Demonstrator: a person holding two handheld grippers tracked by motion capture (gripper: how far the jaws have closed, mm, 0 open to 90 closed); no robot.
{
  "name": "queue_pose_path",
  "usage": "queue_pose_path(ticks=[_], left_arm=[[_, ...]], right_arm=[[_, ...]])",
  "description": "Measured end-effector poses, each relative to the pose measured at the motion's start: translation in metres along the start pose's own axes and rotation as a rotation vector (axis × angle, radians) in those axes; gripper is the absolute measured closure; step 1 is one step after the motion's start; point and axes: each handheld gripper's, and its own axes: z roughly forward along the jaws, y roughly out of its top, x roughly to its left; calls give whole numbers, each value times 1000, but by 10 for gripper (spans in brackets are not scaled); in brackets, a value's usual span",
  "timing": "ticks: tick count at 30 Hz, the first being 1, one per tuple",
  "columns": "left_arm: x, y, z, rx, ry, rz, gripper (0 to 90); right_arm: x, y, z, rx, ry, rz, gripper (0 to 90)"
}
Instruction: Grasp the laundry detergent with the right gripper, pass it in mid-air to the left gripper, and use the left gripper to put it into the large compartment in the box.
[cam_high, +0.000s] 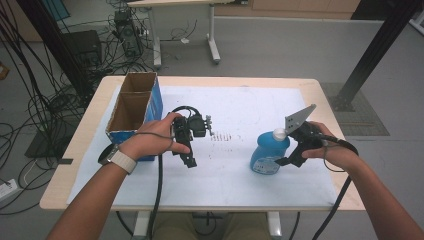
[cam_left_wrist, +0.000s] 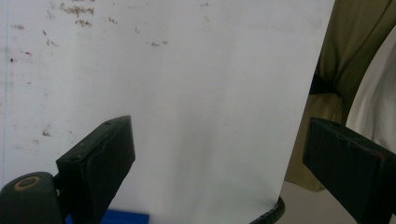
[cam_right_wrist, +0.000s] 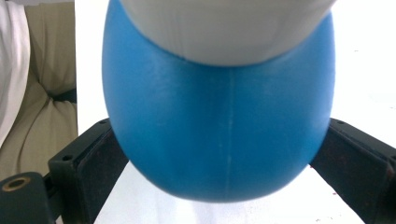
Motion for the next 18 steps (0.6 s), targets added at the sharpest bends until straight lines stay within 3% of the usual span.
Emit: queue_pose_path(ticks=[18], left_arm=[[1,-1,-1,1,1,-2,97]], right_arm=[[0,0,-1,-1,-3,1,64]])
